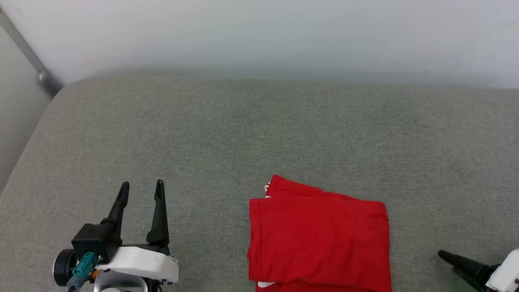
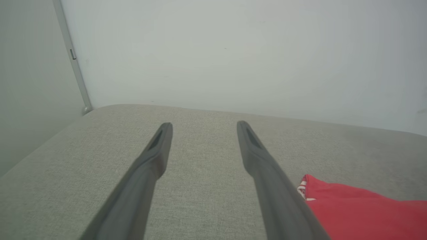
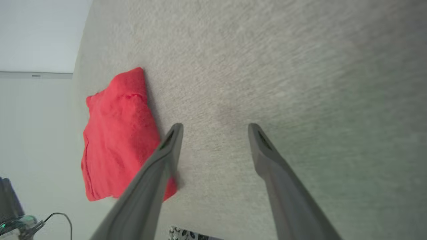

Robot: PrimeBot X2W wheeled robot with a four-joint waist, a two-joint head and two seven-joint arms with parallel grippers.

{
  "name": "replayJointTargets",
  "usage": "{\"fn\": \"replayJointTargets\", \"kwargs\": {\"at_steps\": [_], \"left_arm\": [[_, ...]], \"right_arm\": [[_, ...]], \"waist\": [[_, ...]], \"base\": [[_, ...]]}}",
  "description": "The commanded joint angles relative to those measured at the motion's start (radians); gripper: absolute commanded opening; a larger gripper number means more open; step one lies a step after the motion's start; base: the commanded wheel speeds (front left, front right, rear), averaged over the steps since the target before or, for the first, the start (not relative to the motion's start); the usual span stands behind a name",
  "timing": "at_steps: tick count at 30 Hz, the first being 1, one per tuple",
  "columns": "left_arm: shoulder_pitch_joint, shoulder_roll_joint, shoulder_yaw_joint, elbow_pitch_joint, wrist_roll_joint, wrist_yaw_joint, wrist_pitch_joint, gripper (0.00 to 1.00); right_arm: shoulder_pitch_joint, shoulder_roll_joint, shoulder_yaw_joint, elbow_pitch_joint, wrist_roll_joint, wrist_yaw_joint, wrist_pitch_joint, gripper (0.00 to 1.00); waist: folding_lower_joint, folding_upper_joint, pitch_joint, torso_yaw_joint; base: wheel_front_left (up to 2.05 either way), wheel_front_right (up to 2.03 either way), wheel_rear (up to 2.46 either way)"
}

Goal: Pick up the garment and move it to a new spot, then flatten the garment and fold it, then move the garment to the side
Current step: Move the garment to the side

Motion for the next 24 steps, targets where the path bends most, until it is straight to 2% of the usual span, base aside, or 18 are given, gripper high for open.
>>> {"fn": "replayJointTargets", "kwargs": {"at_steps": [1, 6, 10, 16, 17, 18, 19, 24], "left_arm": [[-0.017, -0.010, 0.003, 0.003, 0.006, -0.006, -0.005, 1.00], [-0.035, -0.034, 0.008, 0.012, 0.026, -0.025, -0.006, 1.00], [-0.039, -0.047, 0.014, 0.020, 0.045, -0.041, -0.007, 1.00], [-0.049, -0.065, 0.030, 0.028, 0.061, -0.053, -0.007, 1.00], [-0.049, -0.069, 0.034, 0.029, 0.062, -0.057, -0.007, 1.00], [-0.049, -0.072, 0.038, 0.029, 0.065, -0.061, -0.007, 1.00], [-0.050, -0.074, 0.044, 0.025, 0.072, -0.064, -0.007, 1.00], [-0.025, -0.086, 0.059, 0.032, 0.091, -0.077, -0.007, 1.00]], "right_arm": [[-0.030, 0.010, -0.003, 0.023, 0.048, 0.000, 0.039, 1.00], [-0.095, 0.021, 0.042, 0.188, 0.218, 0.000, 0.113, 1.00], [-0.132, 0.023, 0.130, 0.312, 0.332, -0.001, 0.094, 1.00], [-0.164, 0.034, 0.243, 0.380, 0.425, 0.000, 0.055, 1.00], [-0.166, 0.033, 0.260, 0.380, 0.434, 0.000, 0.046, 0.45], [-0.169, 0.033, 0.273, 0.373, 0.436, 0.000, 0.038, 0.12], [-0.171, 0.033, 0.285, 0.366, 0.439, 0.000, 0.031, 0.00], [-0.158, 0.018, 0.336, 0.293, 0.386, 0.000, 0.002, 0.00]], "waist": [[0.0000, -0.0001, 0.019, 0.021], [0.0000, -0.0001, 0.044, 0.050], [0.0000, -0.0001, 0.052, 0.068], [0.0000, -0.0001, 0.062, 0.078], [0.0000, -0.0001, 0.063, 0.078], [0.0000, -0.0001, 0.062, 0.078], [0.0000, -0.0001, 0.061, 0.077], [0.0000, -0.0001, 0.039, 0.057]], "base": [[0.00, 0.00, 0.00], [0.00, 0.00, 0.00], [0.00, 0.00, 0.00], [0.00, 0.00, 0.00], [0.00, 0.00, 0.00], [0.00, 0.00, 0.00], [0.00, 0.00, 0.00], [0.00, 0.00, 0.00]]}}
